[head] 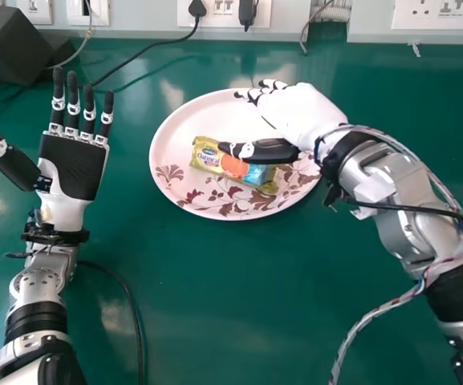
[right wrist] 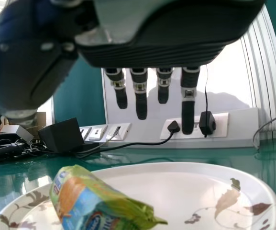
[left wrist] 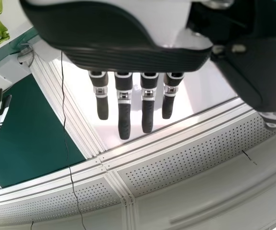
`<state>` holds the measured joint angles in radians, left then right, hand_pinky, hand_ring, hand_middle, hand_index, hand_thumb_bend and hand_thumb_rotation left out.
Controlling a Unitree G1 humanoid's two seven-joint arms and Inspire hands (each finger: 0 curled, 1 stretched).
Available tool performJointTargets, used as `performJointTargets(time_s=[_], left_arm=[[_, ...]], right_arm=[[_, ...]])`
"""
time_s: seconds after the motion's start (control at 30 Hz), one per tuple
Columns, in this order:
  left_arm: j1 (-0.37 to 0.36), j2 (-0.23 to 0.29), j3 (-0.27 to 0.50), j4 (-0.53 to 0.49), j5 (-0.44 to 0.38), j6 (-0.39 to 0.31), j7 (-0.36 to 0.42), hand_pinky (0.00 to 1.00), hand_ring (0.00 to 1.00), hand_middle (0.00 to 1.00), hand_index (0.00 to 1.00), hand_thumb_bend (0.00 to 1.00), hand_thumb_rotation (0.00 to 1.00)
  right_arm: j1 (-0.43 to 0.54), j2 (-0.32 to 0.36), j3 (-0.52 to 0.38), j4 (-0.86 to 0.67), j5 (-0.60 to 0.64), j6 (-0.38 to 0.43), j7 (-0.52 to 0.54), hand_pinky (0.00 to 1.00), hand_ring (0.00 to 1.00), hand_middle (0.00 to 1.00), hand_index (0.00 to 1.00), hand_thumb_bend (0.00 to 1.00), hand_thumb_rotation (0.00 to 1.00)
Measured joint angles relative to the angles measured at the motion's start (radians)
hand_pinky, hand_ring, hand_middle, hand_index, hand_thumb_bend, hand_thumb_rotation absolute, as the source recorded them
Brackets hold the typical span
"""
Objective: Pick up biscuit and place it in the plate
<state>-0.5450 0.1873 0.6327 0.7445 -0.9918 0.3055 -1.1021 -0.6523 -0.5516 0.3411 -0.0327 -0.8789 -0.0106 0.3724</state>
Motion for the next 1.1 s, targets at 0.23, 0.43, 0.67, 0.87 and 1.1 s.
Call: performJointTargets(time_s=[0.23,0.43,0.67,0.87,1.1], left_arm=[[0.01,0.0,-0.001,-0.018,0.001,-0.01,0.011,0.88,0.75,0.84,0.93,0.96,0.49],[0.023,0.0,-0.003,-0.044,0.0,0.007,0.016,0.86,0.75,0.83,0.92,0.97,0.48],[0.045,-0.006,-0.011,-0.082,0.001,0.014,0.048,0.85,0.75,0.83,0.93,0.97,0.48],[0.043,0.001,-0.016,-0.075,0.002,0.008,0.045,0.85,0.75,0.84,0.92,0.97,0.5],[0.037,0.001,-0.02,-0.058,0.01,-0.014,0.043,0.87,0.78,0.84,0.93,0.98,0.51]], right_arm=[[0.008,-0.01,-0.012,-0.039,-0.015,0.017,0.01,0.69,0.85,0.94,1.0,0.87,0.68],[0.04,-0.02,-0.033,-0.076,-0.021,0.033,0.016,0.68,0.85,0.94,1.0,0.87,0.68],[0.053,-0.025,-0.047,-0.078,-0.021,0.042,0.017,0.67,0.83,0.93,1.0,0.87,0.7],[0.063,-0.03,-0.059,-0.104,-0.045,0.077,0.023,0.67,0.82,0.93,1.0,0.86,0.68],[0.096,-0.034,-0.084,-0.167,-0.073,0.134,0.052,0.66,0.82,0.92,1.0,0.86,0.67]])
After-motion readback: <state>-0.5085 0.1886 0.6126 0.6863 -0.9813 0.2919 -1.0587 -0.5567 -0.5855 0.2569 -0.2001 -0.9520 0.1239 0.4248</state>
